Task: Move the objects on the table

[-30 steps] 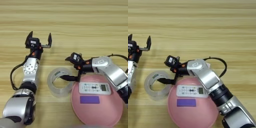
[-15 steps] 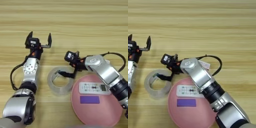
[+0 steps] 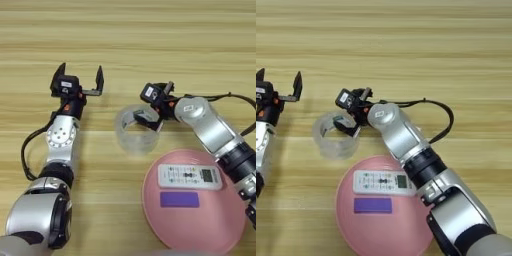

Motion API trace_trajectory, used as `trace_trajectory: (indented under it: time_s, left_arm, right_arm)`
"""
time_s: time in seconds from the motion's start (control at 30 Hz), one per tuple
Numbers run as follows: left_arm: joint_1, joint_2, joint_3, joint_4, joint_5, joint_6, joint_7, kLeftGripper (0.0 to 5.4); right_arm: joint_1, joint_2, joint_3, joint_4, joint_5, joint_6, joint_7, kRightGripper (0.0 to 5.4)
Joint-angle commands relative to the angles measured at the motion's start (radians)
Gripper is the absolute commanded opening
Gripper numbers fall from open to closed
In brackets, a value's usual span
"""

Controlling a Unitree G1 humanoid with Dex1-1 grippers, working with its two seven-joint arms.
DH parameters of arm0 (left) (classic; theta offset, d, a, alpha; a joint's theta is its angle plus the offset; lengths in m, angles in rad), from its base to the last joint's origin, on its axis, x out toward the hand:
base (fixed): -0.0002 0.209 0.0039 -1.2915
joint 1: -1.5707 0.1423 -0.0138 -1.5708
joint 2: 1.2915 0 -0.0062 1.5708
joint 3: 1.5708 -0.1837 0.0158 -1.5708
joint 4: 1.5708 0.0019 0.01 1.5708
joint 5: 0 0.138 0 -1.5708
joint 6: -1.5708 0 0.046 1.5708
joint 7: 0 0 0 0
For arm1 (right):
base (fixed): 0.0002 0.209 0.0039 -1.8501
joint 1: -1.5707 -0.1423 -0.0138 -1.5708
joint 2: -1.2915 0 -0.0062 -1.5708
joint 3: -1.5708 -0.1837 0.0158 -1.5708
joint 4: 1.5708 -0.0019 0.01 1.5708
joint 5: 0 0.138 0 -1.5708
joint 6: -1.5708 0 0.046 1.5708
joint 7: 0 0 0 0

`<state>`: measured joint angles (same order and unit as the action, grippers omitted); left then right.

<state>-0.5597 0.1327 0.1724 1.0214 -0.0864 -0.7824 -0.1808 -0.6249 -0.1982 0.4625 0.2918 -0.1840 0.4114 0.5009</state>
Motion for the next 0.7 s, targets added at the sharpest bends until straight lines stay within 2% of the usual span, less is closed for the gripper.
trace_trajectory:
  time_s: [0.03,0.2,0.47,0.7]
  left_arm:
    - [-0.003,0.001,0.001,-0.003,-0.004,-0.004,-0.006,5.4]
    - [-0.001,0.004,0.004,-0.003,-0.007,-0.004,-0.011,5.4]
    - [0.008,0.003,0.005,-0.006,-0.008,-0.004,-0.017,5.4]
    - [0.016,-0.001,0.005,-0.011,-0.008,-0.005,-0.023,5.4]
  right_arm:
    - [0.004,-0.023,-0.033,0.027,-0.01,-0.003,0.0,5.34]
    - [0.012,-0.018,-0.068,-0.004,0.014,0.008,0.028,5.34]
    - [0.037,-0.005,-0.143,-0.089,0.103,0.037,0.087,5.34]
    - [0.102,0.015,-0.305,-0.38,0.34,-0.065,0.157,5.34]
